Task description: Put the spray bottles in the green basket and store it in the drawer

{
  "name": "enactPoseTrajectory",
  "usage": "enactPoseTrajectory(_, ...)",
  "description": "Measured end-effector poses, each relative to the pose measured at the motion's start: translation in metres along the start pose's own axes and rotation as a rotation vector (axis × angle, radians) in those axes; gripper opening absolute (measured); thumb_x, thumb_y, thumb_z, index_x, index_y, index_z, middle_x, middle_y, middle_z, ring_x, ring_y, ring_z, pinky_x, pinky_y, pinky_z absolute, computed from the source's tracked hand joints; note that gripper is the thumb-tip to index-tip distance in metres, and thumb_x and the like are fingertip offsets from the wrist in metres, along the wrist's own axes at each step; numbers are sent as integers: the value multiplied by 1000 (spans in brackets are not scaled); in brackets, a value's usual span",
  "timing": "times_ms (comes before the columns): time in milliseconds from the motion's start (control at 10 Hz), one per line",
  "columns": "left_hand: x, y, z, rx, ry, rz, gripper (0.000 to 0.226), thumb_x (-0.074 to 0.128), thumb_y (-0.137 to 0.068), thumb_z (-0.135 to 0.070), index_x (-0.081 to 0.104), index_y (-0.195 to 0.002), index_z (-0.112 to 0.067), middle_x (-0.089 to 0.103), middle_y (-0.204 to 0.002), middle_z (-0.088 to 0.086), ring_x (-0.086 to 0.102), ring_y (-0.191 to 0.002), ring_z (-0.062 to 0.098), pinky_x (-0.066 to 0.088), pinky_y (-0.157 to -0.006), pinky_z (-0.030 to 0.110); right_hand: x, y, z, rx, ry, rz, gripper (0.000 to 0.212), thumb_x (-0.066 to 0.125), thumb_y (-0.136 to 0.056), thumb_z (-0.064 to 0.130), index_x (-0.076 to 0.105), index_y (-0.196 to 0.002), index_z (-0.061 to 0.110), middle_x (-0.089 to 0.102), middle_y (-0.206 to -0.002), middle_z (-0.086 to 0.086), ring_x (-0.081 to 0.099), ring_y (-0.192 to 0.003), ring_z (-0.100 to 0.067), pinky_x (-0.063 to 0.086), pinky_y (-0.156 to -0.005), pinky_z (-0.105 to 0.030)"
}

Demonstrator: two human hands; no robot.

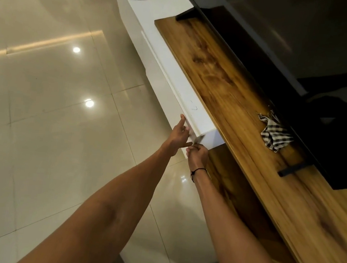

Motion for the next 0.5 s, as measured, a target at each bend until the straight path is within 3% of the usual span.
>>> enactPoseTrajectory(200,-3,6,12,-2,-165,30,67,44,-114,-28,8,-170,-38,51,-138,4,59,-128,30,58,-103,51,-7,5,0,-22,49,8,29,57,-104,7,66,-129,-3,71,-128,-22,67,-114,-33,55,-107,-54)
enactPoseTrajectory(300,-8,19,24,45,-451,28,58,48,-112,-28,26,-166,-27,63,-127,15,67,-121,37,61,-100,53,-14,15,-6,-34,124,8,28,60,-99,4,66,-127,0,71,-125,-19,68,-116,-36,58,-102,-49)
enactPoseTrajectory(400,-16,38,55,108,-724,-12,49,54,-109,-26,46,-155,-13,69,-131,20,65,-126,35,54,-108,45,-23,28,-28,-85,242,-9,23,57,-98,4,68,-118,2,70,-123,-16,66,-114,-34,58,-97,-44)
enactPoseTrajectory(500,-21,61,90,134,-908,-29,43,54,-109,-28,53,-149,-12,70,-134,16,64,-128,32,51,-108,43,-31,45,-54,-115,373,-27,20,56,-98,5,68,-115,6,70,-120,-13,65,-113,-32,58,-96,-43)
Point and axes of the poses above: each hand's wrist, its own y-axis away from the middle knuckle, its own x-axis out of the palm, z = x × y, the point moved 9 cm from there along -y, towards the middle knuckle
